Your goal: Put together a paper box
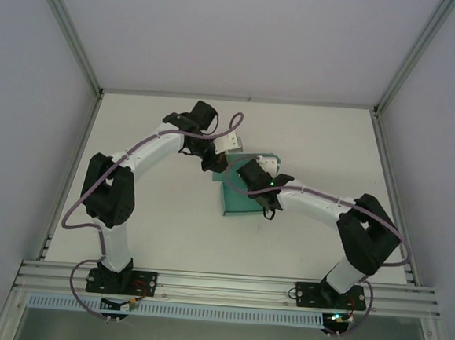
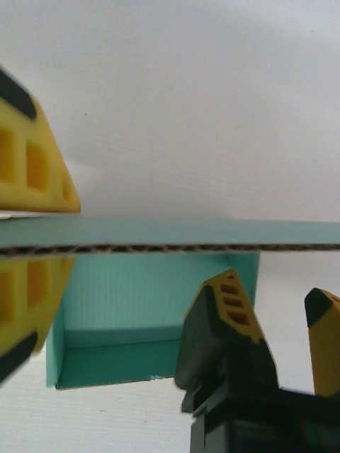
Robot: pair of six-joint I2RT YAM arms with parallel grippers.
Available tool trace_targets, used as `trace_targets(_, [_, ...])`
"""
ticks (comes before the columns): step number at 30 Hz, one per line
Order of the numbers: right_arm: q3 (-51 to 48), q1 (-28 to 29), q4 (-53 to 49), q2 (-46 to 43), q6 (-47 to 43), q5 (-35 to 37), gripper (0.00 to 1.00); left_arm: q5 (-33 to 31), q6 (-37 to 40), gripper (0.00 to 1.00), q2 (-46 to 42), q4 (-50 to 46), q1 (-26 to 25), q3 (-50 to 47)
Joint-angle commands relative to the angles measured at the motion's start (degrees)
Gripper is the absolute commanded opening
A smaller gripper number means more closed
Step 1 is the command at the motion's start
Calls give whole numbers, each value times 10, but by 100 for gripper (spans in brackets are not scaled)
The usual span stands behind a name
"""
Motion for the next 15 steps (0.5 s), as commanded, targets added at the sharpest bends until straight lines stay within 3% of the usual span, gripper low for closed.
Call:
trace_targets(1, [-15, -2, 3, -35, -7, -19, 69, 18, 13, 33, -10, -4, 2, -2])
trace_targets(5, [-56, -5, 24, -104, -53, -25, 82, 3, 9, 63, -12, -6, 3, -3])
trace_targets(7, [-66, -10, 34, -144, -112, -27, 88, -7, 9, 100, -19, -5, 4, -8])
trace_targets(10, [-61, -38, 27, -196, -210, -84, 100, -33, -6, 100, -36, -3, 6, -17])
trace_targets(15, [-28, -123, 34, -235, -381, -247, 100, -59, -39, 100, -80, 21, 11, -70])
